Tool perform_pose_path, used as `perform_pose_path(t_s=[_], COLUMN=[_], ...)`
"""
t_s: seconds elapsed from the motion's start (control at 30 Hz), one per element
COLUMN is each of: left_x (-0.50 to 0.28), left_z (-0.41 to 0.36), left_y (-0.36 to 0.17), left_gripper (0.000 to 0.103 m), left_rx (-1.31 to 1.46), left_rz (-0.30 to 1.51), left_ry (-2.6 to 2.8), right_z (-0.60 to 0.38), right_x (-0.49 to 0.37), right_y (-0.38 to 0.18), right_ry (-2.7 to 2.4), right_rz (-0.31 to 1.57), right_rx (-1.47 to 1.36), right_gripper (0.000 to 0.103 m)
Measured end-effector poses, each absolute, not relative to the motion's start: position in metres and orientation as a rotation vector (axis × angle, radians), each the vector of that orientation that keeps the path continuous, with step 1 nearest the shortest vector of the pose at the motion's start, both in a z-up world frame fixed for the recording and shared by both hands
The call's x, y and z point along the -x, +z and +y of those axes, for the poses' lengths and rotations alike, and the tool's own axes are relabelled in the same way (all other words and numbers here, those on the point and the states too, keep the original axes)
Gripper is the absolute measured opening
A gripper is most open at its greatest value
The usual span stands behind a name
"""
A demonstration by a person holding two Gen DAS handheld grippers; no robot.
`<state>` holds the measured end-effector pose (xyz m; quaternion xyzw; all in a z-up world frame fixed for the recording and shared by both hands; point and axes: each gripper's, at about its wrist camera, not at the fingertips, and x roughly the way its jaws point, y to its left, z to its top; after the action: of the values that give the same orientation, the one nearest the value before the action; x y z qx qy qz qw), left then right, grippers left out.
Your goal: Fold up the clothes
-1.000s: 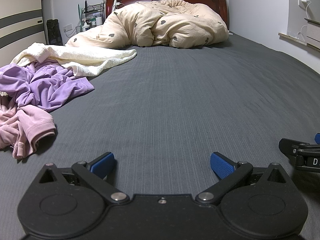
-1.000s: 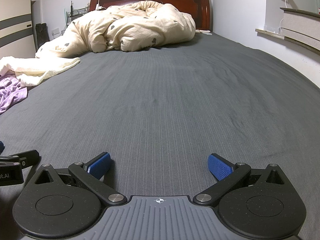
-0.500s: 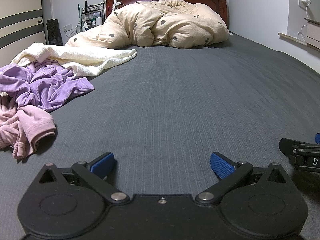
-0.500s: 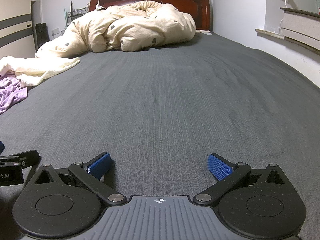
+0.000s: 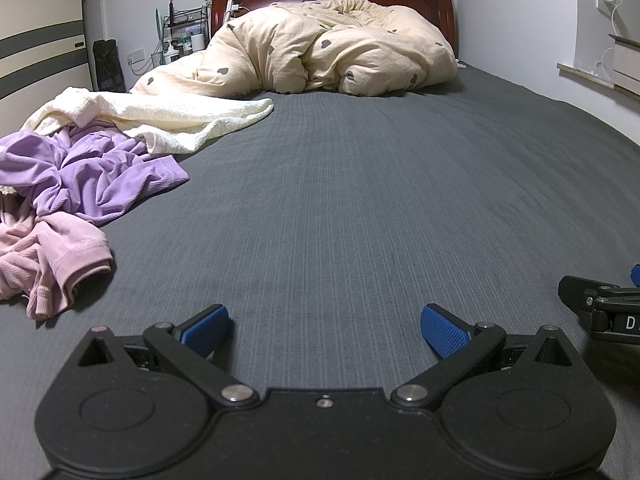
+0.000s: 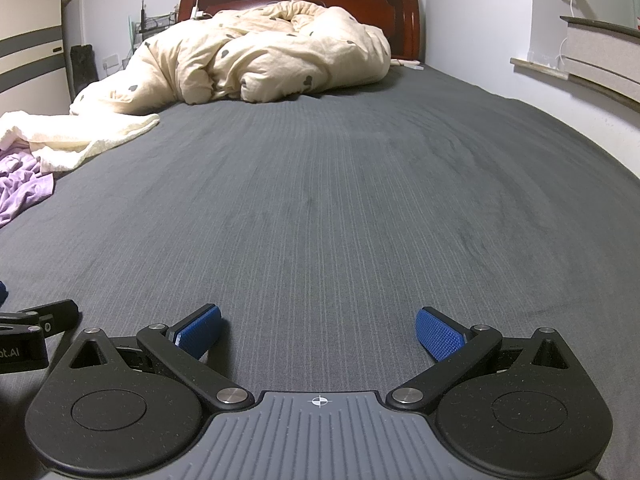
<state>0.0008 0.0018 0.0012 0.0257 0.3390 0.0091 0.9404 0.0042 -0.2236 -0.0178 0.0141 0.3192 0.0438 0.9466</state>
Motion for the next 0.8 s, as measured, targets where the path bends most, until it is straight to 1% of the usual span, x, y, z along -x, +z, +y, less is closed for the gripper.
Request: perform_pose_path(t_s=[0.47, 0.67, 0.73, 0.77, 0.8], left_x=[0.008, 0.034, 0.041, 0.043, 0.045], left_z=[0.002, 0.024, 0.037, 0.045, 0.053], left_y=[0.007, 0.025, 0.032, 0.035, 0.038], left_gripper=[0.103, 0.103, 0.101, 0.099, 0.091], left_rx=[-0.015, 0.013, 0.009, 0.015, 0.023], left_rz=[0.696, 0.623, 0.598, 0.589, 0.581], left_ry=[0.036, 0.078, 0.119, 0.14, 0.16], right_z=[-0.22, -0.202, -0.195, -0.192, -0.188], right_x=[0.004, 0.027, 0.036, 0.041, 0.045], right_y=[-0.009, 0.006, 0.011, 0.013, 0.016], right_ry=[0.117, 0.218, 0.255, 0.274, 0.291], right_rz=[0.661, 0.624, 0.613, 0.608, 0.607], right_rx=[-0.058, -0.019, -0.002, 0.006, 0.012], right_gripper=[0.103, 0.102, 0.102, 0.102, 0.102])
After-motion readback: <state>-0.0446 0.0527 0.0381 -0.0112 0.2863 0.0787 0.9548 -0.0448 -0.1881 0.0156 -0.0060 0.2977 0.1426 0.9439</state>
